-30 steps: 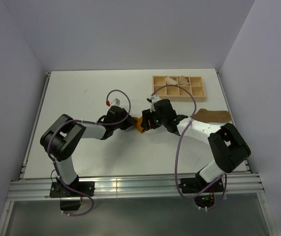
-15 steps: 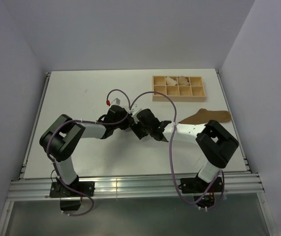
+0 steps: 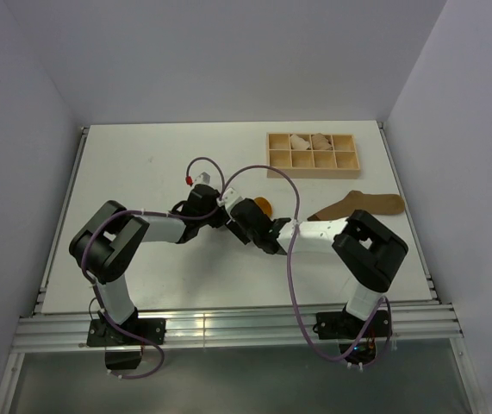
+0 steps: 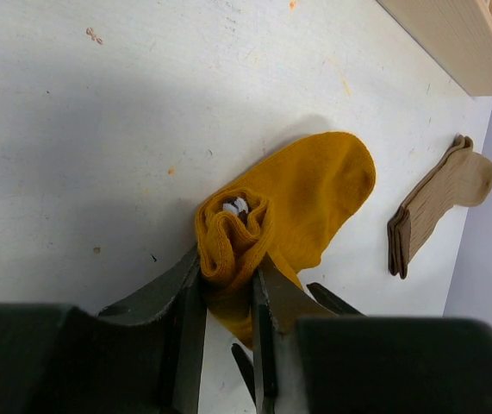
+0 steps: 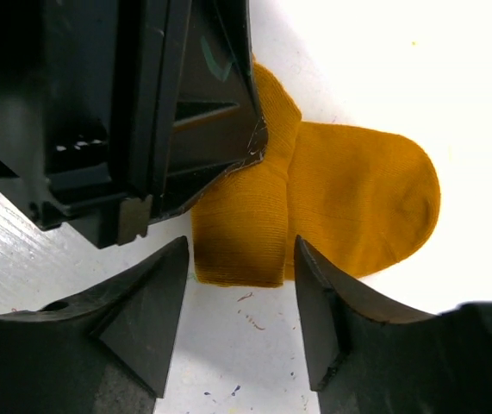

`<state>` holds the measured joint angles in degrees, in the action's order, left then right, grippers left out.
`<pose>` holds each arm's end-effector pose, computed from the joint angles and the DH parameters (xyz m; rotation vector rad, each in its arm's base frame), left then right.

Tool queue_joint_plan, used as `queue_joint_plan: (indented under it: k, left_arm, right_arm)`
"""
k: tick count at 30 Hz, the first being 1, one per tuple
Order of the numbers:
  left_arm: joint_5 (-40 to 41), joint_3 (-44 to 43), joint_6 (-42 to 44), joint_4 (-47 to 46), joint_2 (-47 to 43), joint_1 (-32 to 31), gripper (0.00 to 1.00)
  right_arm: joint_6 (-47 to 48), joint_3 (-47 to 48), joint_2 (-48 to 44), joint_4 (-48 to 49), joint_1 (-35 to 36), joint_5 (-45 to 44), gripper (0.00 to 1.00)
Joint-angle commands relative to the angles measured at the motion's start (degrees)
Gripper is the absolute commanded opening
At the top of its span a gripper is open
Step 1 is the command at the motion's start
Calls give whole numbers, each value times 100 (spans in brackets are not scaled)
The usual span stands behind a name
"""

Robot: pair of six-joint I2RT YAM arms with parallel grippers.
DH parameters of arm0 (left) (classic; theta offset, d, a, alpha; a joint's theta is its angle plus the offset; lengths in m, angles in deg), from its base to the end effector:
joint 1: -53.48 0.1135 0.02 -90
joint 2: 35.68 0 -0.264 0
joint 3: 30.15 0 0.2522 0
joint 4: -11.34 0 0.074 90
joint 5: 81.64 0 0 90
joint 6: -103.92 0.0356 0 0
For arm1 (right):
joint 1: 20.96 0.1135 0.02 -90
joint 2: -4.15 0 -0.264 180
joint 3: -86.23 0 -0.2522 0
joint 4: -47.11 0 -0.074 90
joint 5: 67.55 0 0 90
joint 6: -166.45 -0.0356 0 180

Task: Roll the socks
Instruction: Roll the sock at the center of the board.

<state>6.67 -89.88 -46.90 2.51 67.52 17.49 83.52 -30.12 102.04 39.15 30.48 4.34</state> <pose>0.2854 -0.2086 0.1347 -0.4879 2.3010 -0.9458 0.2235 0.2626 0.1607 -0.9644 2.0480 0.0446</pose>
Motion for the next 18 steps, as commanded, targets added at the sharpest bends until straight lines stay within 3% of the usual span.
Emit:
queue_joint_plan:
  k: [1, 4, 14, 18]
  left_arm:
    - [-59, -78, 61, 255, -151, -49, 11]
    - [-85, -52, -18, 211, -133, -49, 11]
    - [-191, -8, -220, 97, -107, -40, 11]
    - [-217, -8, -246, 97, -124, -49, 12]
  right_arm:
    - [190, 39, 73, 412, 191, -132, 58]
    - [146, 30, 99, 413, 217, -88, 54]
    - [-48, 12, 371, 457, 252, 167, 53]
    - [-65, 73, 512, 413, 261, 62, 47]
